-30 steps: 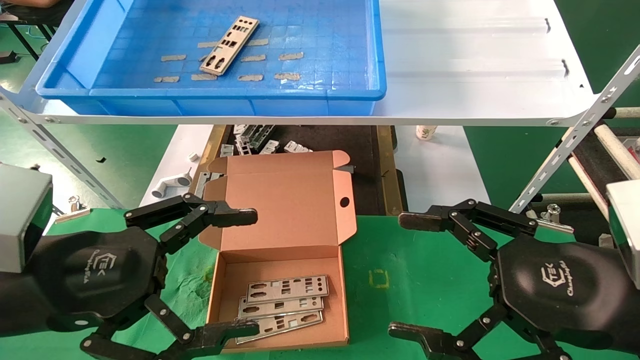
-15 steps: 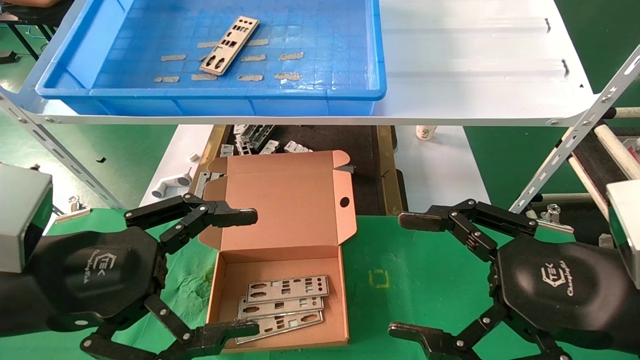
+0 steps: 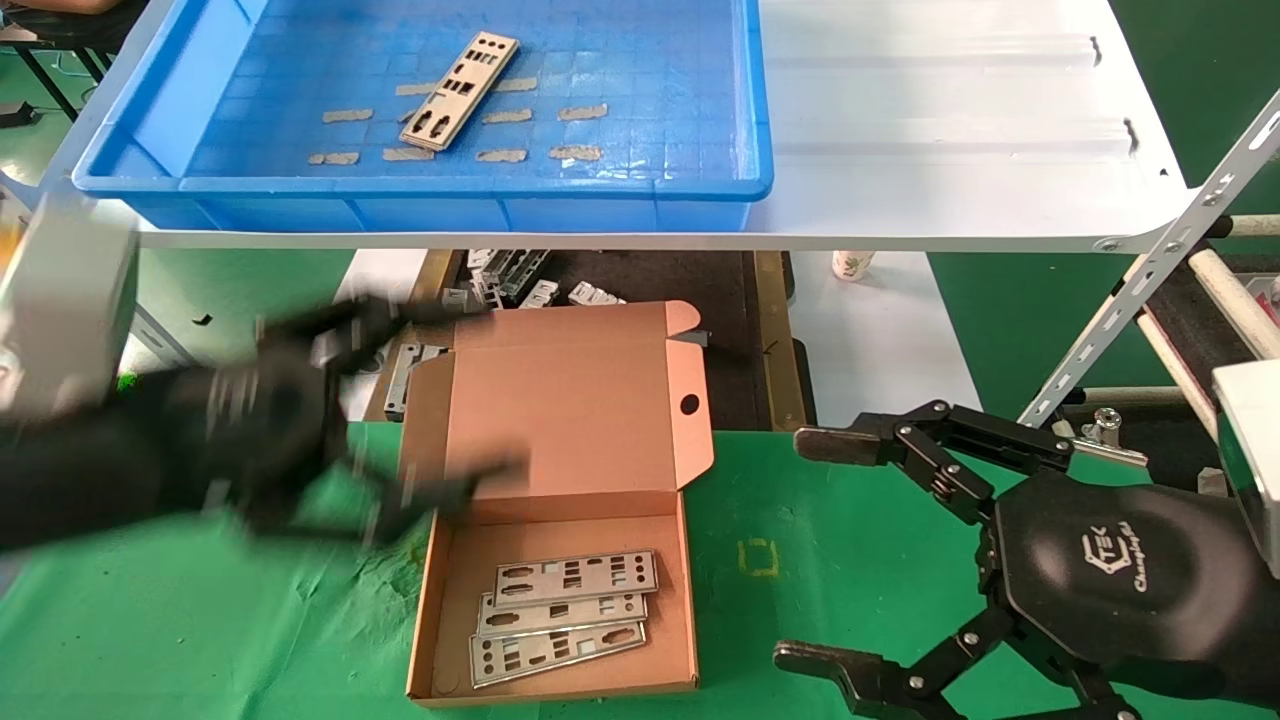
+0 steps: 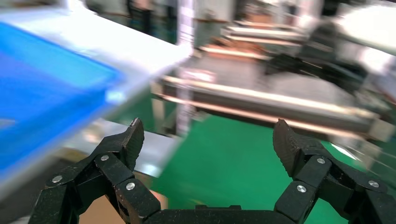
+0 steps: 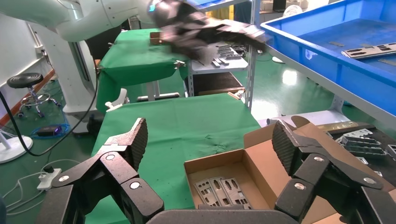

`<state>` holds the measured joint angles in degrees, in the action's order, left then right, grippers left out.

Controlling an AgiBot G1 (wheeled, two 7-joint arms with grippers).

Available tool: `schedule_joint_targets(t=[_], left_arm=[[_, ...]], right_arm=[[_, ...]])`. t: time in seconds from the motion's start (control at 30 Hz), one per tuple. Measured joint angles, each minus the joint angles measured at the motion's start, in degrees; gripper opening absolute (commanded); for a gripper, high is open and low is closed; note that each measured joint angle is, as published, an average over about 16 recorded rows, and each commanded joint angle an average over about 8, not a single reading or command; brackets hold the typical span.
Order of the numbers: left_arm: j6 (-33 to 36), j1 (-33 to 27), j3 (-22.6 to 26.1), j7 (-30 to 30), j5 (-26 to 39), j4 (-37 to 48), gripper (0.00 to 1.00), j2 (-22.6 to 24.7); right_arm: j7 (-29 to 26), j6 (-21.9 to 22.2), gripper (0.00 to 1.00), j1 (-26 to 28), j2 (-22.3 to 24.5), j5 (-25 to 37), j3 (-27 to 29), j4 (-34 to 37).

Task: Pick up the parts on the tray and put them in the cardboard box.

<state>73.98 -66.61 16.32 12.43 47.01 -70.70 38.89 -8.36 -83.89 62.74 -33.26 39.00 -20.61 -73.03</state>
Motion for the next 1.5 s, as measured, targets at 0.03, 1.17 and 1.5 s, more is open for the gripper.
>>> schedule_joint_targets(t=[0.03, 1.17, 1.5], left_arm=[[-1.6, -1.1, 0.2, 0.2, 1.0, 0.6, 1.0, 0.7], [-19.1, -41.1, 16.6, 6.0, 34.4, 47.4, 1.0, 22.1], [-20.8, -44.2, 17.0, 3.0, 35.3, 55.7, 0.95, 24.9]], right_arm=[[0.0, 0.0, 0.0, 0.0, 0.0, 0.0, 0.0, 0.0], [0.0, 0.0, 0.0, 0.0, 0.0, 0.0, 0.0, 0.0], [0.0, 0.0, 0.0, 0.0, 0.0, 0.0, 0.0, 0.0]])
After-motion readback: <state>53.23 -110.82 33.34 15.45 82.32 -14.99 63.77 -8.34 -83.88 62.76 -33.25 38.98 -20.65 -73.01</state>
